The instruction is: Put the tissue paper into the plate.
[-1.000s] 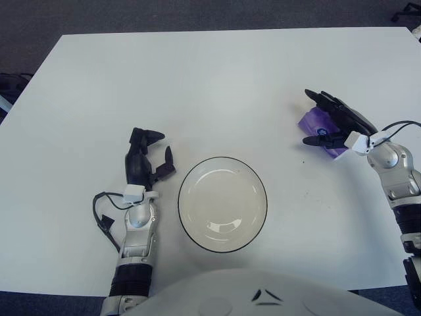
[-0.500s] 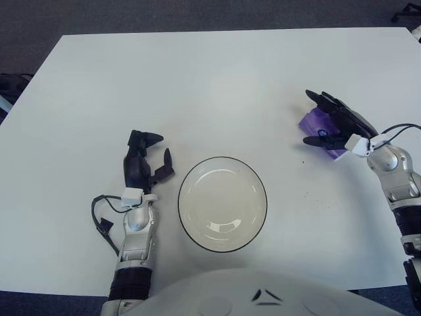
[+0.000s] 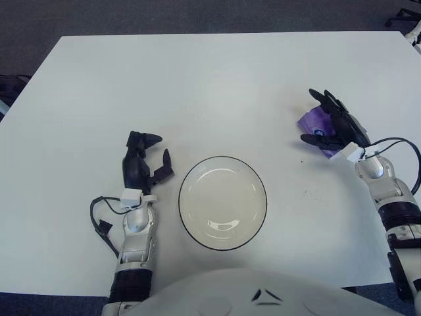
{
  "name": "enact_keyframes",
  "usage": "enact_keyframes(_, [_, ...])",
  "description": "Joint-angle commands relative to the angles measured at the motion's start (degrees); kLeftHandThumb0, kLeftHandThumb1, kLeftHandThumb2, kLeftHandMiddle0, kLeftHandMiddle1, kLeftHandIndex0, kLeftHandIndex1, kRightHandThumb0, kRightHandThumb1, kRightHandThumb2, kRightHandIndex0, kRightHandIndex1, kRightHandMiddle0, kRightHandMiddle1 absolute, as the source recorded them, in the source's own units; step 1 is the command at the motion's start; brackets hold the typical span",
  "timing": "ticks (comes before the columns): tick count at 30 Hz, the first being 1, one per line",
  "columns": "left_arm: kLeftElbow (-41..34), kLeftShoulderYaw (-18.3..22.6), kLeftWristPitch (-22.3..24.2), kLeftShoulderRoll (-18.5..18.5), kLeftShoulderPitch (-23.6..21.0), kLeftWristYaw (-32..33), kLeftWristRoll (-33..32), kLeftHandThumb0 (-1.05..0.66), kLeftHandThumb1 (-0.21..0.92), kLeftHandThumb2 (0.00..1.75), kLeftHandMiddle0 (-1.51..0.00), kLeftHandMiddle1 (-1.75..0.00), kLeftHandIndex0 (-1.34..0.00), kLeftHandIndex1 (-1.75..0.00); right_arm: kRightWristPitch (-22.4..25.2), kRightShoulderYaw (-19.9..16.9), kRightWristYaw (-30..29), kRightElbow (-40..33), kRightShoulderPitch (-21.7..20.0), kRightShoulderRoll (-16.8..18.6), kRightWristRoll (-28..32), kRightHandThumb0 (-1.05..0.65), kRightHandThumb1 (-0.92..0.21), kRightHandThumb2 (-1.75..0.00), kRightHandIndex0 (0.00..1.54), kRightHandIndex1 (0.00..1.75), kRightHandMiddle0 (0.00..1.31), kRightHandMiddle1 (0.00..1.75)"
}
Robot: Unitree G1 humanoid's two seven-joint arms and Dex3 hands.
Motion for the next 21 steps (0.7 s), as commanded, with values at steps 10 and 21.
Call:
enact_keyframes(10, [7.2,0.4,1.5,-0.3,7.9,-0.2,1.0,-0.01,0.38,1.15,-0.64,-1.45,-0.43,-1.75,3.3,7.3,1.1,18.3,5.0,6.0,-3.8,-0.96,-0.63,-0.71,0.0,0.0,0.0,0.62])
enact_keyframes(21, [7.1,0.3,0.1,-0.4,8.1,-0.8,0.5,-0.01,0.4,1.14,-0.64,-1.46,-0.41,-1.75,4.4,8.6,-1.9,24.9,2.3,7.1,-5.0,-0.94,-0.52,-0.85,0.0,0.0,0.0,0.8])
